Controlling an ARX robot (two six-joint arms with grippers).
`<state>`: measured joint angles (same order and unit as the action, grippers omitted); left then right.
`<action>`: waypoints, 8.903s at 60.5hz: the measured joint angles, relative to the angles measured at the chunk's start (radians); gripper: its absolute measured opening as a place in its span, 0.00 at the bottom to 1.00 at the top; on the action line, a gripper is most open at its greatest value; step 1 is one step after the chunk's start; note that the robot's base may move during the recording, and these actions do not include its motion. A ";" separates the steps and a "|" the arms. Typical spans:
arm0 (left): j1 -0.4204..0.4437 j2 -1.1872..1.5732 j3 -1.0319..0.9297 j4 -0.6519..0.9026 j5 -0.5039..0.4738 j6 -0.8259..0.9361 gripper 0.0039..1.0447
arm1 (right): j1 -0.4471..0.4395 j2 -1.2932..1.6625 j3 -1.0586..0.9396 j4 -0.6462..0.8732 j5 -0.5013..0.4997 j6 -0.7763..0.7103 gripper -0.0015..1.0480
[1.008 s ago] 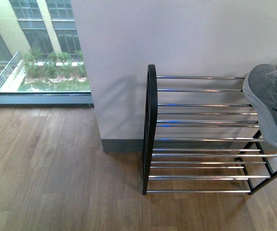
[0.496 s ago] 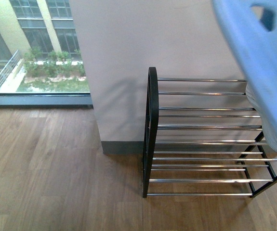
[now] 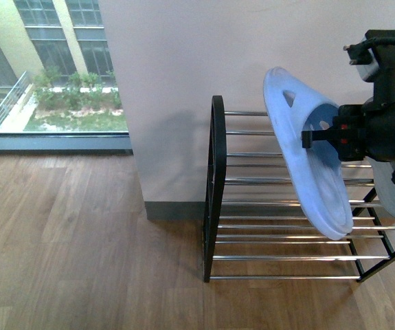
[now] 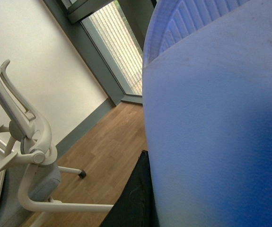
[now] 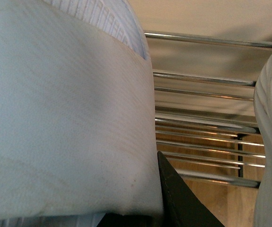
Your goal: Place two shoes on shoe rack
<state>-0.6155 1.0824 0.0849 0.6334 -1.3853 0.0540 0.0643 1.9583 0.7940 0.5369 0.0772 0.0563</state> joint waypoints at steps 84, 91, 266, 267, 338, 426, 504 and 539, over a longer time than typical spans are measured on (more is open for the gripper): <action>0.000 0.000 0.000 0.000 0.000 0.000 0.02 | -0.092 0.465 0.404 0.238 0.245 -0.623 0.16; 0.000 0.000 0.000 0.000 0.000 0.000 0.02 | -0.089 0.431 0.382 0.227 0.222 -0.589 0.32; 0.000 0.000 0.000 0.000 0.000 0.000 0.02 | -0.068 -1.663 -0.775 -0.239 -0.077 -0.067 0.02; 0.000 0.000 0.000 0.000 0.000 0.000 0.02 | -0.068 -1.666 -0.775 -0.243 -0.077 -0.067 0.02; 0.000 -0.001 0.000 0.000 -0.003 0.000 0.02 | -0.068 -1.953 -0.775 -0.534 -0.081 -0.067 0.67; 0.237 1.002 1.233 -0.678 1.203 -0.243 0.02 | -0.064 -1.954 -0.775 -0.537 -0.074 -0.063 0.91; 0.228 1.449 1.614 -0.666 1.104 0.163 0.02 | -0.064 -1.954 -0.775 -0.537 -0.074 -0.063 0.91; 0.239 1.418 1.582 -0.653 1.097 0.235 0.02 | -0.064 -1.954 -0.775 -0.537 -0.074 -0.063 0.91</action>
<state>-0.3767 2.5000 1.6669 -0.0193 -0.2882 0.2886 0.0002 0.0048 0.0193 -0.0002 0.0032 -0.0071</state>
